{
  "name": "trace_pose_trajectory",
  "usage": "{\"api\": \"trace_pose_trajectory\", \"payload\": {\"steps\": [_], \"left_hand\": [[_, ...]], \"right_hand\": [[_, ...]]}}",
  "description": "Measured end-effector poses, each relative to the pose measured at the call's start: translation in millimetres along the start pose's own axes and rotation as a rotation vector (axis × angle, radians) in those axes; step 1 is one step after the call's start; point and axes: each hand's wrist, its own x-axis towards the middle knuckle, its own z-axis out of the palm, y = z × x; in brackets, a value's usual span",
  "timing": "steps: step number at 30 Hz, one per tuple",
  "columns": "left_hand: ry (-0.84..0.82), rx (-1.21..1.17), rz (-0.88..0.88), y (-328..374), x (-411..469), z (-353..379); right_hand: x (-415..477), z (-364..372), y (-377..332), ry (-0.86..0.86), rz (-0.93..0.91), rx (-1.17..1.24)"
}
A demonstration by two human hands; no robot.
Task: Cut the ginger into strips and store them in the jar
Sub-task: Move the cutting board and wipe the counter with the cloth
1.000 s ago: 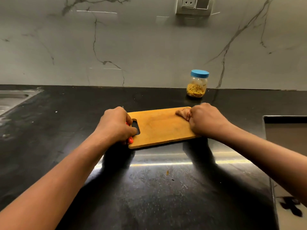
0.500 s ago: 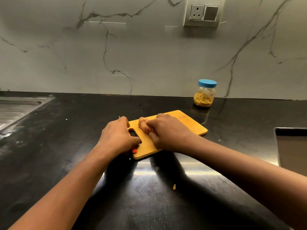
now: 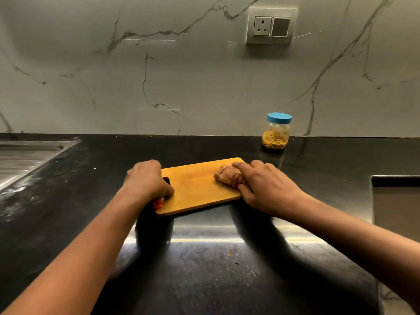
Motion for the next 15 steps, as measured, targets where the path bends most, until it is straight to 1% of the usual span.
{"api": "trace_pose_trajectory", "payload": {"steps": [3,6,9,11,12,14,15], "left_hand": [[0.005,-0.113,-0.088,-10,6,-4],[0.021,-0.276,-0.162,-13,11,-4],[-0.102,-0.566,-0.232,-11,18,-7],[-0.203,-0.767,-0.278,-16,21,-15],[-0.21,-0.814,-0.288,-22,25,-20],[-0.138,-0.825,-0.287,-36,28,-31],[-0.076,-0.83,-0.28,-45,29,-37]], "right_hand": [[8,0,27,0.023,0.16,0.098],[23,5,47,-0.001,0.27,0.102],[46,13,47,-0.041,0.331,0.118],[67,17,38,-0.049,0.332,0.152],[80,19,31,-0.04,0.327,0.165],[104,23,17,-0.035,0.325,0.19],[117,27,8,-0.034,0.324,0.214]]}}
